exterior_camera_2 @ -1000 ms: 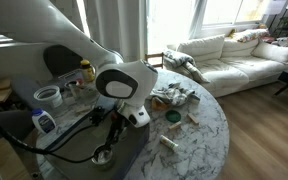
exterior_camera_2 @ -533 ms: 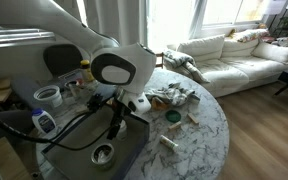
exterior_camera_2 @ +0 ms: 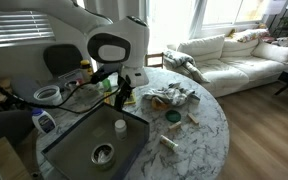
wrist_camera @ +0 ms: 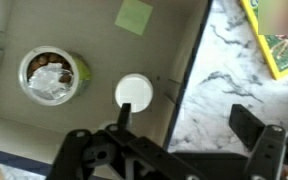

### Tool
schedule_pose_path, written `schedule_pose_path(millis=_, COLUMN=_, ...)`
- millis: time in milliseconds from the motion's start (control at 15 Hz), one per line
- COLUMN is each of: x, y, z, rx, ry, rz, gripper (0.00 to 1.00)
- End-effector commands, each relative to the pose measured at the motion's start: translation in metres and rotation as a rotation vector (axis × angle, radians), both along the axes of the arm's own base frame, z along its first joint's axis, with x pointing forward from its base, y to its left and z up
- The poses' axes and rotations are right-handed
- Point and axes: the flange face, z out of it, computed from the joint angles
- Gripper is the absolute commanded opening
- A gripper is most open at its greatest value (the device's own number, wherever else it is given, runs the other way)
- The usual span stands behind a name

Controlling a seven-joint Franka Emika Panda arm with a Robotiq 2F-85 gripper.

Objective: Pick up the white and orange bottle and put it in the shoe box, pick up the yellow bottle with a foil top from the table and put it in the shoe box, pick up the shoe box and put it on top of the crisper drawer

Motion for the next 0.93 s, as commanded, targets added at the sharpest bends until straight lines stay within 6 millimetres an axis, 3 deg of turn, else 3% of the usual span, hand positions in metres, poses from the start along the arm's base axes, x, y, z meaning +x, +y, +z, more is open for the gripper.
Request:
schedule_pose_path(millis=0, x=0.006, y=0.003, z=-0.002, rx=-0.012, ry=-0.020, rz=-0.019, gripper=1.00)
schedule_pose_path(millis=333, x=0.010, y=0.005, z=-0.009, rx=-0.019, ry=-0.023, rz=-0.038, gripper=1.00)
schedule_pose_path(millis=867, x=0.025, y=0.021, z=-0.043, rx=-0.009, ry=-0.089, rz=-0.025, gripper=1.00)
